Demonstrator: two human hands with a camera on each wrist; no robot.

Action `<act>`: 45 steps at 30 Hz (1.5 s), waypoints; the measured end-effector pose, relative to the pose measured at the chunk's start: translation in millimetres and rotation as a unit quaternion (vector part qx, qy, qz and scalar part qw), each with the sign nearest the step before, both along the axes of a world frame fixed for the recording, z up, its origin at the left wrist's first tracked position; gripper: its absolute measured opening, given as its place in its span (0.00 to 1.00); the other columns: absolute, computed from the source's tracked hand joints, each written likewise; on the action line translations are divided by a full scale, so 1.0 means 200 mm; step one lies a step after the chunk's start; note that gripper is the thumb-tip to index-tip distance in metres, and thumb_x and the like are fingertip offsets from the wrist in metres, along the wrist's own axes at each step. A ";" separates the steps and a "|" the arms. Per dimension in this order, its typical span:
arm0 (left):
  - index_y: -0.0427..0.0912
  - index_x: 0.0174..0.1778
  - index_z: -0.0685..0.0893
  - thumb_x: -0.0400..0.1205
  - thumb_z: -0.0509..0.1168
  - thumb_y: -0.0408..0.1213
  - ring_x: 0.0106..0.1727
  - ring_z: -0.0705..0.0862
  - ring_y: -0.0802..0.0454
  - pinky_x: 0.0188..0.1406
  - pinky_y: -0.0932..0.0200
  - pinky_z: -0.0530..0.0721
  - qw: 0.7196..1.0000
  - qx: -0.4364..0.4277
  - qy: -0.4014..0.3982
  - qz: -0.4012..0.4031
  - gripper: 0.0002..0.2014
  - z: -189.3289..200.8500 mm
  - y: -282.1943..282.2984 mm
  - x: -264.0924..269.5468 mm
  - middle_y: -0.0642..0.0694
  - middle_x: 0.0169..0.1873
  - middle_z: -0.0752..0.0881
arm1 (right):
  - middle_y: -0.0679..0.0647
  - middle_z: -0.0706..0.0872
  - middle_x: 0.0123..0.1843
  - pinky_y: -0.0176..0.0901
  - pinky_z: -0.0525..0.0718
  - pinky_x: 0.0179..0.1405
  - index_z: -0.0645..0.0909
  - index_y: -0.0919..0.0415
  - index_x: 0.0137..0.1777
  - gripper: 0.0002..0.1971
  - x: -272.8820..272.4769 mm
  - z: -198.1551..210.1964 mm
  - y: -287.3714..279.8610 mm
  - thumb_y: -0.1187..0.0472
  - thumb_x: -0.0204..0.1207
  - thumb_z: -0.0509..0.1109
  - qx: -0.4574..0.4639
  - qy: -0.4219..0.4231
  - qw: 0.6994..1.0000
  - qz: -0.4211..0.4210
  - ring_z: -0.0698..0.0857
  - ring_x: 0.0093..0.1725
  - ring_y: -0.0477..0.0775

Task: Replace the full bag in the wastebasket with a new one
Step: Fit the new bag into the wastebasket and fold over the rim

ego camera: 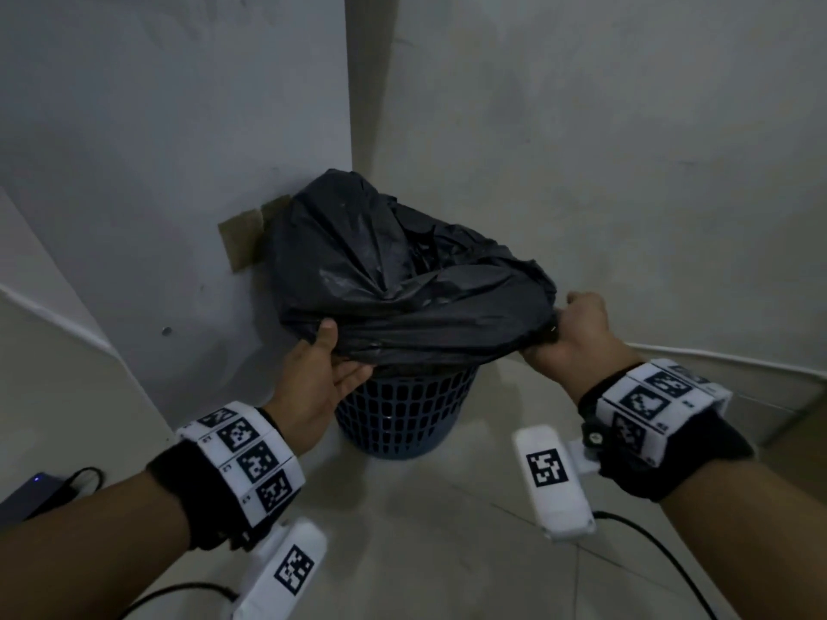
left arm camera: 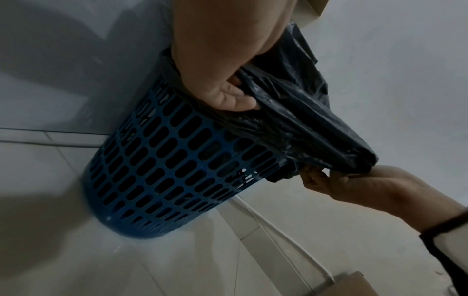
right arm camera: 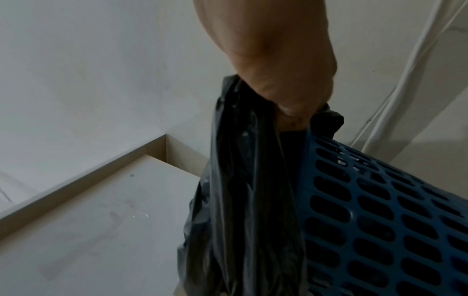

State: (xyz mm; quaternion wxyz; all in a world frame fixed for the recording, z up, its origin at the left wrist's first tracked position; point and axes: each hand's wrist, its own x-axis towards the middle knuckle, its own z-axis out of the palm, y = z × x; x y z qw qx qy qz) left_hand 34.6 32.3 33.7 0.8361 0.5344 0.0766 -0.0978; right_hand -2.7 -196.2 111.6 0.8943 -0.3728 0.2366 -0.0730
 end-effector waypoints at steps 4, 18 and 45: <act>0.44 0.72 0.74 0.88 0.54 0.48 0.44 0.87 0.56 0.30 0.67 0.85 1.000 0.013 0.007 0.015 0.19 0.00 0.02 0.05 0.50 0.52 0.87 | 0.63 0.87 0.61 0.57 0.89 0.52 0.80 0.67 0.67 0.17 -0.03 0.03 0.00 0.58 0.86 0.59 -0.094 0.082 0.986 0.106 0.86 0.54 0.63; 0.38 0.71 0.74 0.88 0.54 0.49 0.19 0.72 0.59 0.13 0.68 0.71 0.999 0.050 0.011 0.015 0.22 0.00 0.12 0.17 0.45 0.42 0.80 | 0.64 0.80 0.64 0.60 0.85 0.57 0.78 0.60 0.65 0.19 -0.04 0.05 -0.18 0.51 0.82 0.57 0.018 -0.059 0.993 -0.098 0.83 0.61 0.67; 0.58 0.49 0.85 0.62 0.56 0.76 0.57 0.81 0.45 0.55 0.49 0.76 0.967 0.205 0.072 -0.135 0.32 -0.02 0.04 -0.18 0.56 0.48 0.88 | 0.57 0.88 0.62 0.64 0.86 0.58 0.84 0.54 0.65 0.18 0.02 -0.51 -0.01 0.51 0.79 0.61 -0.194 0.069 0.978 0.035 0.88 0.56 0.65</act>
